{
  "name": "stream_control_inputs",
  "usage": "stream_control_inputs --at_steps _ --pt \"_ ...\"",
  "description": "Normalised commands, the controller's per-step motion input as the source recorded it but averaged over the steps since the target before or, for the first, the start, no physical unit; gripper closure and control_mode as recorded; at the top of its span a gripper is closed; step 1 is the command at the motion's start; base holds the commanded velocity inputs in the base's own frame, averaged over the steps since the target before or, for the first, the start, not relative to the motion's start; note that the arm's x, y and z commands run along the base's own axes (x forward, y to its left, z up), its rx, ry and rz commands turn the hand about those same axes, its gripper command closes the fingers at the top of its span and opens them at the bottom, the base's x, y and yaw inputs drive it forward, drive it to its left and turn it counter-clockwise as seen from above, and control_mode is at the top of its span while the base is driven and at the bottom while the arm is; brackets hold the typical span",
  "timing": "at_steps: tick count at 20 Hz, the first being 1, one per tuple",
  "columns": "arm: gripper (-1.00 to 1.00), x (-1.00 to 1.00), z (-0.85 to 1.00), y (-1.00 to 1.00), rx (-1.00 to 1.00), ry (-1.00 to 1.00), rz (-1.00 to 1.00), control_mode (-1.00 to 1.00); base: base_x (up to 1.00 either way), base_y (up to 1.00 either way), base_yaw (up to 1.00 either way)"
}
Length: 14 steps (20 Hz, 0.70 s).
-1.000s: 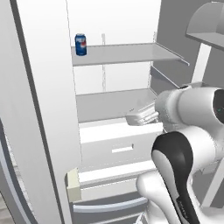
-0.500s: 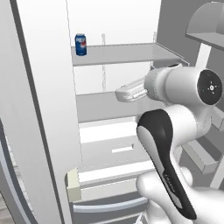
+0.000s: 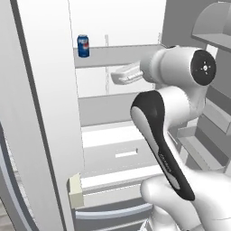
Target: Open the fridge, grab two sodas, and place both sodas inside the bowl with ice on the dining counter.
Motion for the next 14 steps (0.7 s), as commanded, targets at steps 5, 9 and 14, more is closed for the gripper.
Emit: stream_control_inputs --at_steps 5,9,14 --pt "-1.0 0.39 0.27 0.18 0.01 0.0 0.0 -1.0 0.0 0.0 0.0" --pt "-1.0 0.28 0.11 0.14 0.03 0.02 -0.03 -1.0 0.0 0.0 0.0" --pt "-1.0 0.34 0.14 0.0 0.1 0.09 -0.07 -1.0 0.0 0.0 0.0"
